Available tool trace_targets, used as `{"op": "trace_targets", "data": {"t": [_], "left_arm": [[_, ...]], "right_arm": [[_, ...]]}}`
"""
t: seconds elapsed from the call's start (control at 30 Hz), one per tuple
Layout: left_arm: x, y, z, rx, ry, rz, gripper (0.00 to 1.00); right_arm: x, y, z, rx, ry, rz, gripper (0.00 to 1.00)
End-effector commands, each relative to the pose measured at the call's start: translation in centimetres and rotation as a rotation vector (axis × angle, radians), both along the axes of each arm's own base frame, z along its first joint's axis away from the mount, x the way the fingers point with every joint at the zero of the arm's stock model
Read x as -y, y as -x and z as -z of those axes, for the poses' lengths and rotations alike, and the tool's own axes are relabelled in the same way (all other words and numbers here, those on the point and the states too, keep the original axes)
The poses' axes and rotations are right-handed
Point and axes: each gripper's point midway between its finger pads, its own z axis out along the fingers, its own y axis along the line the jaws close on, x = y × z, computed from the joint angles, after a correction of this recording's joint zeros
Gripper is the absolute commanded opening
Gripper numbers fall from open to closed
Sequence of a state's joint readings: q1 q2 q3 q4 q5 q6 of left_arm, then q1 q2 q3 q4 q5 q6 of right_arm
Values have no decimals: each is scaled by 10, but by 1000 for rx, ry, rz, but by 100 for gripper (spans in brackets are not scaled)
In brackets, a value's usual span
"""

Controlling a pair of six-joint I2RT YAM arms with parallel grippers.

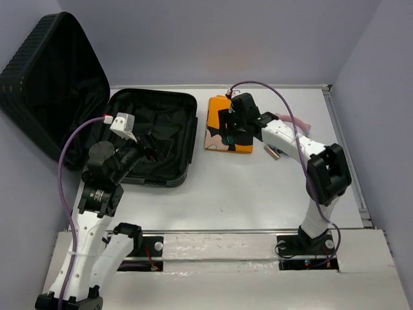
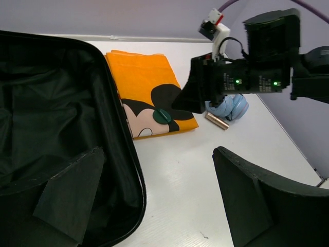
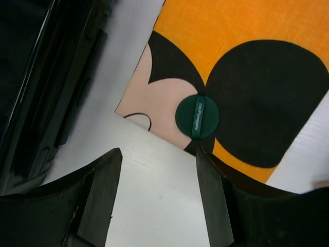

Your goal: Pack the luggage

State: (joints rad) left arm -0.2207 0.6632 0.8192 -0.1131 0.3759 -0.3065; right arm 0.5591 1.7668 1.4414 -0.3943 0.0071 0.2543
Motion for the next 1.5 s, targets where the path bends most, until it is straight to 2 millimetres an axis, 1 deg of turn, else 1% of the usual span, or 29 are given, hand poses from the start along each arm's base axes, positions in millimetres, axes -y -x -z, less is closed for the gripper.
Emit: {"op": "trace_targets", "data": {"t": [0.0, 0.07, 0.1, 0.13, 0.2, 0.23, 0.4, 0.47, 0.53, 0.57, 0.63, 0.67, 0.73, 0.77, 0.8, 0.87, 0.9, 0.97, 1.0, 1.07, 1.1, 1.2, 1.27, 1.3, 1.33, 1.37, 1.4, 1.43, 1.47], "left_arm": [[-1, -4, -7, 50, -9, -2, 99], [0, -4, -6, 45, -14, 8, 99], [1, -4, -5, 42, -14, 17, 99], [2, -5, -4, 37, -15, 19, 99], [3, -4, -4, 37, -14, 26, 99], [2, -4, -4, 39, -12, 26, 99], [3, -4, -4, 39, -11, 28, 99], [3, -4, -3, 36, -11, 31, 99], [3, -5, -2, 31, -12, 31, 99], [3, -5, -2, 31, -12, 29, 99], [3, -5, -2, 31, -12, 29, 99], [3, -5, -2, 31, -12, 29, 99], [2, -5, -2, 32, -10, 27, 99], [2, -5, -2, 33, -10, 27, 99], [2, -5, -2, 32, -10, 26, 99], [2, -6, -1, 29, -9, 26, 99], [2, -6, -1, 29, -9, 26, 99], [2, -6, -2, 32, -7, 26, 99], [2, -5, -2, 31, -6, 26, 99], [2, -5, -3, 34, -4, 25, 99], [2, -5, -3, 34, -3, 25, 99], [0, -4, -5, 39, -1, 16, 99], [-1, -5, -4, 37, 0, 5, 99], [-3, -6, -5, 38, 0, -1, 99], [-3, -6, -4, 34, 0, -5, 99], [-5, -7, -4, 36, 0, -15, 99], [-8, -8, -5, 36, 2, -33, 99], [-11, -8, -6, 41, 2, -45, 99], [-13, -8, -6, 41, 1, -61, 99]], "right_arm": [[-14, -30, -7, 64, 52, 9, 65], [-14, -37, 3, 50, 79, 18, 63], [-9, -39, 19, 23, 123, 37, 63], [-9, -44, 19, 29, 134, 47, 63], [-3, -48, 36, 10, 186, 69, 62], [-2, -50, 39, 8, 199, 76, 60], [5, -52, 69, -38, 268, 96, 56], [7, -54, 80, -52, 289, 104, 50], [8, -55, 85, -57, 300, 113, 47], [8, -55, 89, -63, 303, 111, 41], [7, -55, 92, -68, 303, 110, 35], [7, -55, 93, -71, 304, 113, 29], [9, -55, 92, -68, 304, 121, 21], [9, -55, 90, -66, 301, 126, 13], [10, -55, 84, -56, 294, 136, 7], [12, -54, 71, -35, 281, 149, 7], [14, -53, 53, -5, 266, 159, 7], [13, -49, 32, 35, 245, 159, 7], [12, -48, 7, 76, 206, 159, 7], [6, -40, -9, 99, 169, 130, 7], [-9, -33, -19, 114, 130, 87, 7], [-39, -20, -49, 155, 29, 7, 7], [-73, -8, -61, 167, -32, -71, 7], [-94, -4, -78, 178, -96, -119, 7], [-118, 8, -87, 179, -135, -170, 7], [-127, 5, -93, 182, -165, -180, 7], [-160, 21, -87, 148, -202, -270, 7], [-181, 25, -113, 174, -269, -307, 11], [-195, 31, -117, 174, -294, -342, 42]]}}
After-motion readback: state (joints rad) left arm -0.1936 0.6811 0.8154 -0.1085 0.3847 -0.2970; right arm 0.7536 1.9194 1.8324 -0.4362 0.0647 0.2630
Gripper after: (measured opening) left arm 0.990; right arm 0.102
